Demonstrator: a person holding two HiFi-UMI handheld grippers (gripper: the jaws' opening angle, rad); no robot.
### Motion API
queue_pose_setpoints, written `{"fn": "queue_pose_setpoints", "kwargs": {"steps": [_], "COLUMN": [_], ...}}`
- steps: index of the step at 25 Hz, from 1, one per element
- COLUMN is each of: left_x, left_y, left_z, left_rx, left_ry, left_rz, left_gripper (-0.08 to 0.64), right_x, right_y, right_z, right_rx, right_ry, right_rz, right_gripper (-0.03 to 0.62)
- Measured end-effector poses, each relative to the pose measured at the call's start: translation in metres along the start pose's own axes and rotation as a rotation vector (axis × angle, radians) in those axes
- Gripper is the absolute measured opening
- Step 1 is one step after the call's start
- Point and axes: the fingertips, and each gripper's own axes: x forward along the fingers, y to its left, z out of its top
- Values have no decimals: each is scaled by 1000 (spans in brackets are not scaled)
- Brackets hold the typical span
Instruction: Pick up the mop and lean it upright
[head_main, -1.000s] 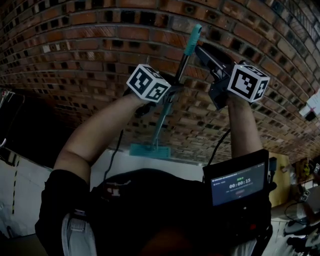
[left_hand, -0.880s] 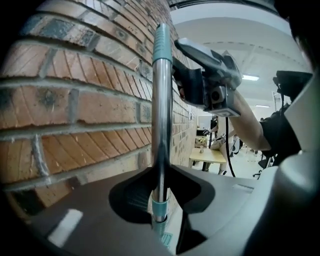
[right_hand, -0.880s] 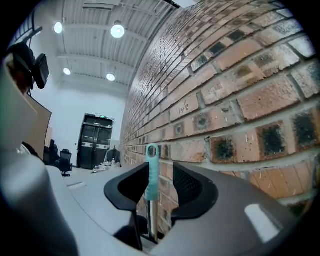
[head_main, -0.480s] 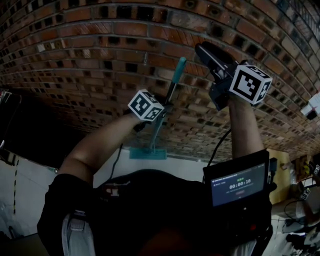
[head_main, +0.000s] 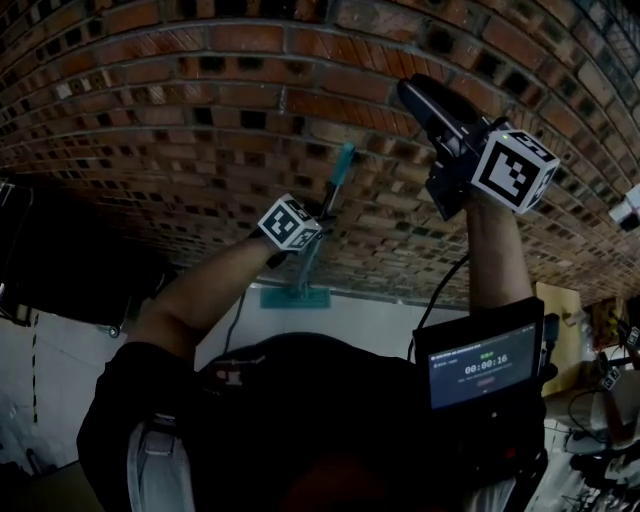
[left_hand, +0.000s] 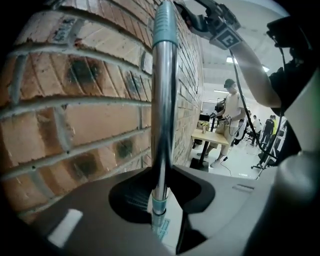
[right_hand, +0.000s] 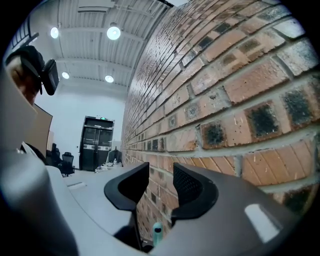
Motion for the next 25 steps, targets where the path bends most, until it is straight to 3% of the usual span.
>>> {"fn": "queue_pose_setpoints", "kwargs": {"steps": [11, 25], "left_x": [38, 74], "left_y": [9, 18], "left_z": [-66, -153], "left_rx": [29, -1], "left_ry": [58, 156], "left_rz": [15, 13], "left_gripper": [98, 98], "right_x": [-14, -15], "right_y": [-14, -29], "right_z": [-18, -49], "right_rx": [21, 79], "right_ry": [7, 30], "right_rz": [-14, -3], "right_gripper": [166, 166]}}
